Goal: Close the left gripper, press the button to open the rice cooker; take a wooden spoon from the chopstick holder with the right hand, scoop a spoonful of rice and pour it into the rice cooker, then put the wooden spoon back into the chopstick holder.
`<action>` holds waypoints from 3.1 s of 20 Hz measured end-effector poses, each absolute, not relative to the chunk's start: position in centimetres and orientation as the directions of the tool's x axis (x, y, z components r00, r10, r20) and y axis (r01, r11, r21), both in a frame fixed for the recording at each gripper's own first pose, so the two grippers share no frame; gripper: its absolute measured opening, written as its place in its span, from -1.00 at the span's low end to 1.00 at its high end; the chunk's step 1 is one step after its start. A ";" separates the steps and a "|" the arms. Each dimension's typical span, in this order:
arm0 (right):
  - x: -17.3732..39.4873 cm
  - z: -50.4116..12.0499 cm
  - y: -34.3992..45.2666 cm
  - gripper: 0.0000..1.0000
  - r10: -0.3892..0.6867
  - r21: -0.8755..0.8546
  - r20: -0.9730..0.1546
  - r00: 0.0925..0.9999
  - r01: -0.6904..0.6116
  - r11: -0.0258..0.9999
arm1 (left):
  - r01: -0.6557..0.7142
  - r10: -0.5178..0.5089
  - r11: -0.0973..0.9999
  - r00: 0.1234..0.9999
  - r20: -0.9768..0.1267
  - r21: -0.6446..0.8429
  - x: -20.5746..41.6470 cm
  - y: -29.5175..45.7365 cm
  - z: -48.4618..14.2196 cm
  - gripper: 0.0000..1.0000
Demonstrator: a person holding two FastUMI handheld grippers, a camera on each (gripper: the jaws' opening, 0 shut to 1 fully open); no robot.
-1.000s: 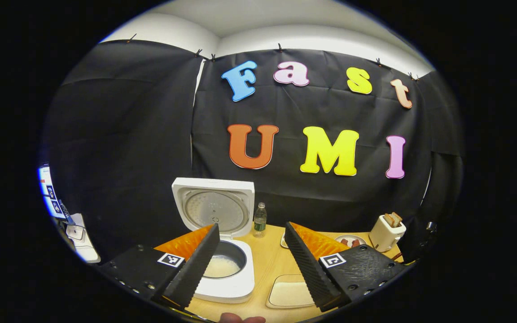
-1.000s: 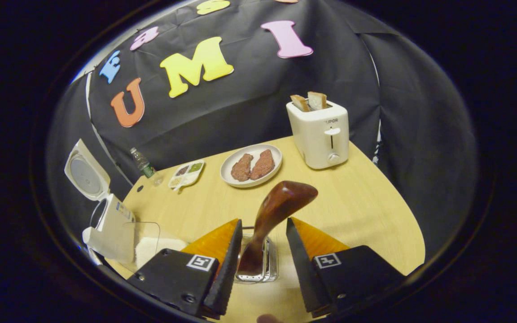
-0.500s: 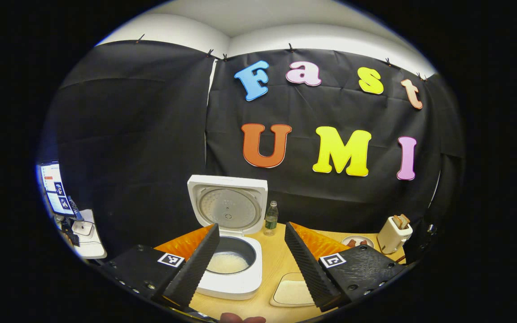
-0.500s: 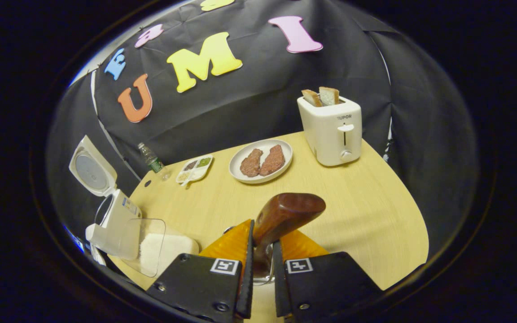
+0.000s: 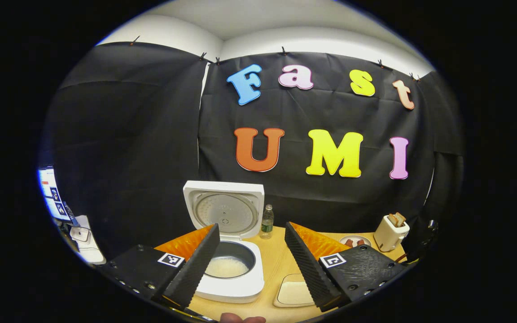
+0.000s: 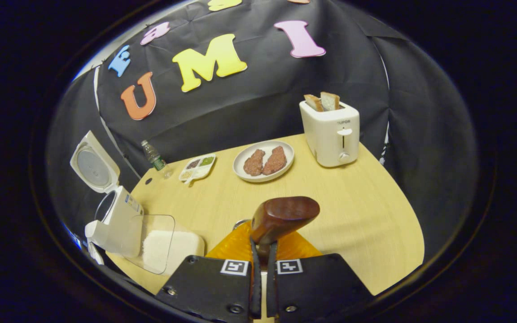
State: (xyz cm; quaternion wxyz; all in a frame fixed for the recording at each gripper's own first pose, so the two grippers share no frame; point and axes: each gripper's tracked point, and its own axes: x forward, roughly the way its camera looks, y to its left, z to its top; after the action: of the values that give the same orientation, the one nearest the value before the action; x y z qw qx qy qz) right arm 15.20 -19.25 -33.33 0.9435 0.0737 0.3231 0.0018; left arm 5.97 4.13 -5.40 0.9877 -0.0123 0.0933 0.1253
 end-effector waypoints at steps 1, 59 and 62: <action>15.3 -32.4 -19.1 -0.80 0.031 0.121 -0.594 0.804 0.051 0.991 | -0.246 0.240 0.969 0.953 -0.184 -0.008 5.8 4.7 -5.3 0.89; 12.3 -39.9 8.2 -0.81 0.251 0.554 -0.651 0.716 0.223 0.802 | -0.237 0.219 0.971 0.942 -0.253 -0.040 -0.5 22.6 -9.0 0.89; 12.3 -39.5 6.9 -0.81 0.273 0.608 -0.640 0.718 0.256 0.752 | -0.237 0.221 0.971 0.943 -0.249 -0.037 -0.4 21.6 -8.8 0.89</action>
State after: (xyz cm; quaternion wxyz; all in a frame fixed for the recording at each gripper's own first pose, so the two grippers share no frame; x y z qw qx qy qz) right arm 12.35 6.90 -39.54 0.8574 0.3522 0.3752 0.0048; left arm -0.36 21.60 -8.77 0.9851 -0.0332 0.1224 0.1161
